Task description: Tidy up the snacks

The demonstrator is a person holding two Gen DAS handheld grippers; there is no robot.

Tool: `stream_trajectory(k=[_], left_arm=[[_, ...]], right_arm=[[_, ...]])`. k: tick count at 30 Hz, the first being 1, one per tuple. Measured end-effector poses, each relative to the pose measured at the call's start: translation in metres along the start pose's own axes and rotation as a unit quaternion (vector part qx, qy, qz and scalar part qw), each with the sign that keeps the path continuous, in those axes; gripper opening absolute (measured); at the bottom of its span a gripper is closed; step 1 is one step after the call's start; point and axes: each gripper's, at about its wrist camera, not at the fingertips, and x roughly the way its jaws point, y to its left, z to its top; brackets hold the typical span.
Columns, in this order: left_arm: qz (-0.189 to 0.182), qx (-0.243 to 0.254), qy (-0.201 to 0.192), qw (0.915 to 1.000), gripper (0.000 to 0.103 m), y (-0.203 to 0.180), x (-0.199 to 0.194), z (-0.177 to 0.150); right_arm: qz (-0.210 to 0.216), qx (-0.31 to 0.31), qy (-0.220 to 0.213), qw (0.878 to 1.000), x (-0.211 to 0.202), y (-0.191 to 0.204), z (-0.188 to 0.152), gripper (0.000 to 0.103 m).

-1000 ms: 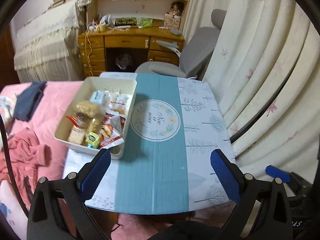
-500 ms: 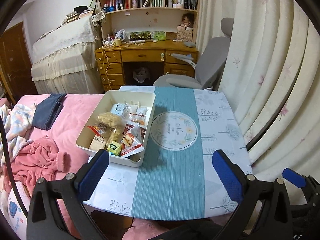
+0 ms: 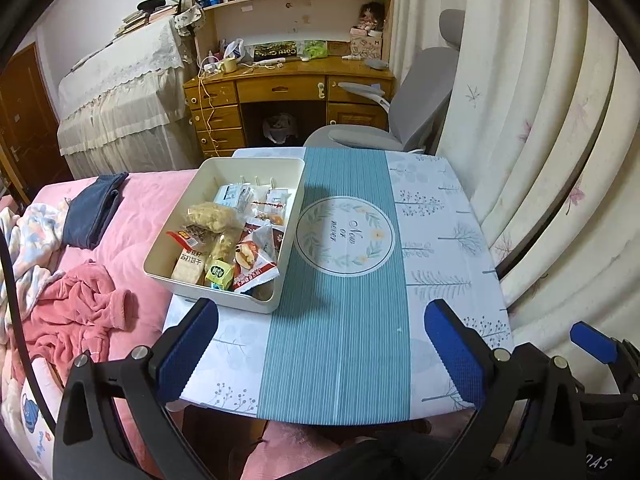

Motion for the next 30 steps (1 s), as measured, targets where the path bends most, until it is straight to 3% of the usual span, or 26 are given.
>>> stream_trajectory(k=[30], left_arm=[[0.000,0.017,0.016,0.9997,0.103,-0.010,0.015,0.005]], right_arm=[[0.008,-0.001,0.015,1.000,0.010,-0.003,0.001,0.103]])
